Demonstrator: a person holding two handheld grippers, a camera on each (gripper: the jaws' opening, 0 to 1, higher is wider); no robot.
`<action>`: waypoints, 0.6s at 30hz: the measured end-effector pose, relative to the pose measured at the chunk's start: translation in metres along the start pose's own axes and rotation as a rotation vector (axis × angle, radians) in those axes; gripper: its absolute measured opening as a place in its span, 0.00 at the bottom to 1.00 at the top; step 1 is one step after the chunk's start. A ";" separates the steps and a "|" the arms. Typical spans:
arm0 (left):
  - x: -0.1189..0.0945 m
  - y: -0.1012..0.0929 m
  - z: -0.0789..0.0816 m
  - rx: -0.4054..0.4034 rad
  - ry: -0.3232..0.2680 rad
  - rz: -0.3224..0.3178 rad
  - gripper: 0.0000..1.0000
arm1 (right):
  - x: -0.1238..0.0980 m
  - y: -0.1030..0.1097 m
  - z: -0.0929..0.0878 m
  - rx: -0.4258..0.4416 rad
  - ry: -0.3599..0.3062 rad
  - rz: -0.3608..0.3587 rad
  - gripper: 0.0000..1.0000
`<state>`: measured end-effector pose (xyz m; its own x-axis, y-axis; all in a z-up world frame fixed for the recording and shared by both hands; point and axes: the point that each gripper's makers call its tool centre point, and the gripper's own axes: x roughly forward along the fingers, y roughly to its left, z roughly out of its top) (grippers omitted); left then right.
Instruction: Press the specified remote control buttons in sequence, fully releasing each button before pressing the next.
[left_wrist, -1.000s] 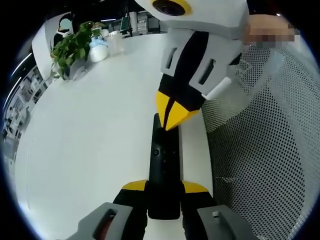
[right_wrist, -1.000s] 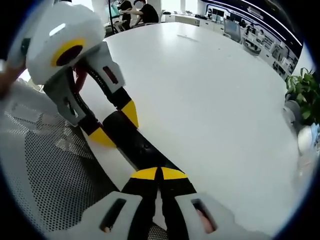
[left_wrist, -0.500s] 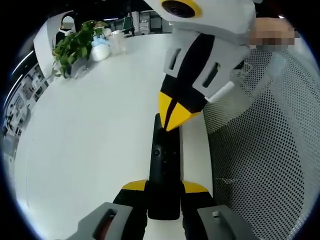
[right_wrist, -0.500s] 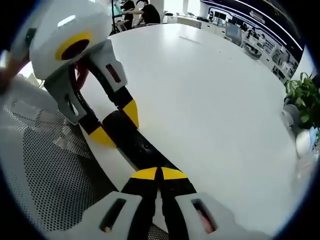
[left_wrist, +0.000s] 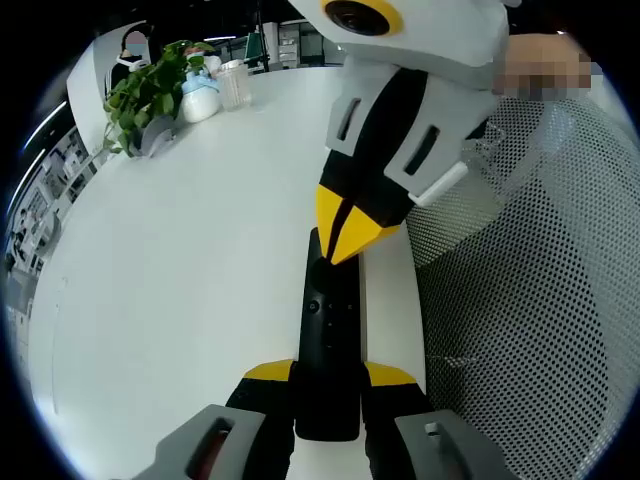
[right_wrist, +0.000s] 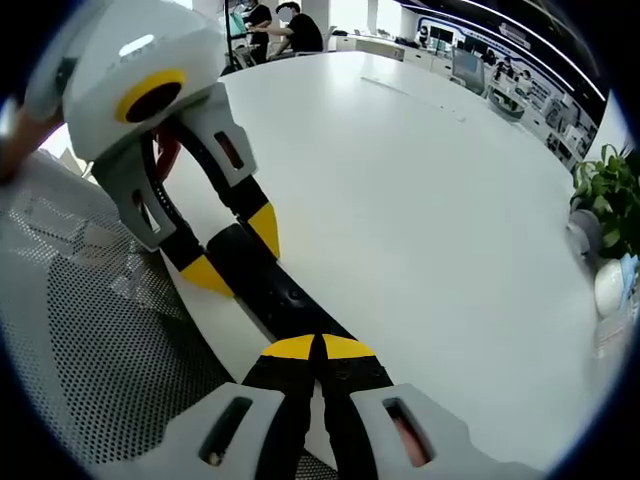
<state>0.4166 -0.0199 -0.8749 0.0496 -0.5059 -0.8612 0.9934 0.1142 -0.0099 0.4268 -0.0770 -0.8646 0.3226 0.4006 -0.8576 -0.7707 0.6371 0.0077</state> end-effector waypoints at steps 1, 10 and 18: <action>0.000 0.000 0.000 0.000 0.000 0.000 0.25 | 0.000 0.000 0.000 0.001 0.001 -0.001 0.00; 0.000 0.000 0.001 -0.004 -0.005 0.002 0.25 | -0.001 -0.002 0.000 0.047 -0.011 0.008 0.00; 0.000 0.000 0.001 -0.006 -0.008 0.005 0.25 | 0.000 0.001 0.000 0.023 -0.003 -0.003 0.00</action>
<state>0.4167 -0.0211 -0.8745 0.0552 -0.5122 -0.8571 0.9925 0.1219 -0.0090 0.4261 -0.0761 -0.8642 0.3267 0.4003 -0.8562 -0.7571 0.6531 0.0165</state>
